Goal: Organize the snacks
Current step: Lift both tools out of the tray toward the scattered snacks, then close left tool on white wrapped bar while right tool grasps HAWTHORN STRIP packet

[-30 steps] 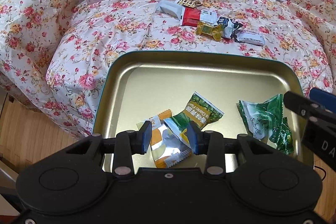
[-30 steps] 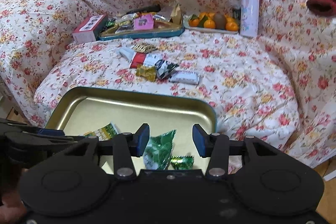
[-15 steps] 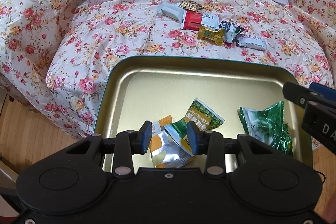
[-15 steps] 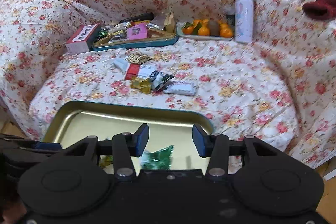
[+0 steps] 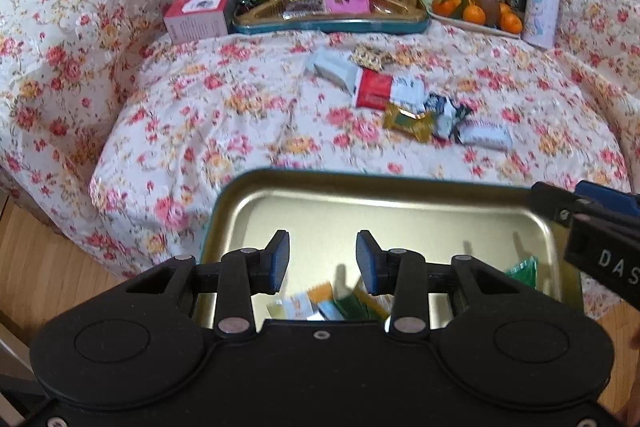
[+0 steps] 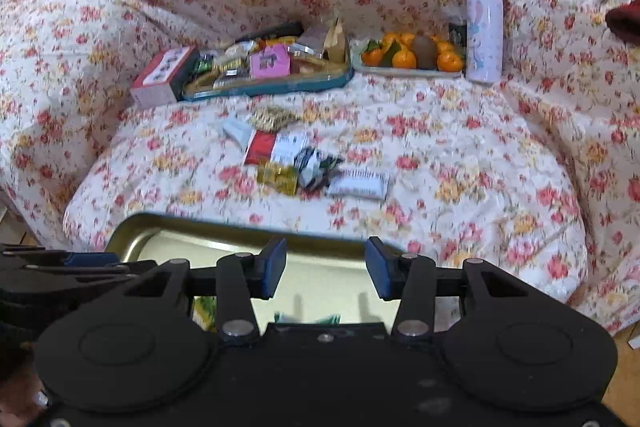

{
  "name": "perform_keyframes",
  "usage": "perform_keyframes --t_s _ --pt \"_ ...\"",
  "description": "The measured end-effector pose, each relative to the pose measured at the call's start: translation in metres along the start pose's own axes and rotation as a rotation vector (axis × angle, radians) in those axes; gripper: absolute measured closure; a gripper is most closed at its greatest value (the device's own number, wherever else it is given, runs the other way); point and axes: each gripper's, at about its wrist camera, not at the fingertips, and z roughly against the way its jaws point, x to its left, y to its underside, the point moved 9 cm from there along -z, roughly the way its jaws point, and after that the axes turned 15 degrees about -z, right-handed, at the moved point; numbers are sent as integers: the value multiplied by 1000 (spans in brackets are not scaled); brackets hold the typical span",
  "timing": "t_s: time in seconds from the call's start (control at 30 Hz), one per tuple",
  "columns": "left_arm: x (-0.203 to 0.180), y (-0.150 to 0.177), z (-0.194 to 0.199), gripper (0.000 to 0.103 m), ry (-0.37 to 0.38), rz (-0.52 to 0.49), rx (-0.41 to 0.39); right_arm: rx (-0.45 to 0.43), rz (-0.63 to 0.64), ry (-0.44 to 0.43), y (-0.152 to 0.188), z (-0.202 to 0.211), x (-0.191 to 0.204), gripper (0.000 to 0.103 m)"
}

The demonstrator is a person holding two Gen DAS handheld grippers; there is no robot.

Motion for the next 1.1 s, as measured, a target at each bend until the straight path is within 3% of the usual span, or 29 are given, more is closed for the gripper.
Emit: perform_keyframes --t_s 0.17,0.47,0.73,1.1 --pt "8 -12 -4 56 -24 -9 -13 -57 35 31 -22 -8 -4 56" --pt "24 -33 -18 56 -46 13 -31 -35 57 29 -53 -32 -9 56" --pt "41 -48 -36 56 -87 30 -15 47 121 23 -57 -62 -7 56" --pt "41 -48 -59 56 -40 11 44 169 260 17 -52 -107 -7 57"
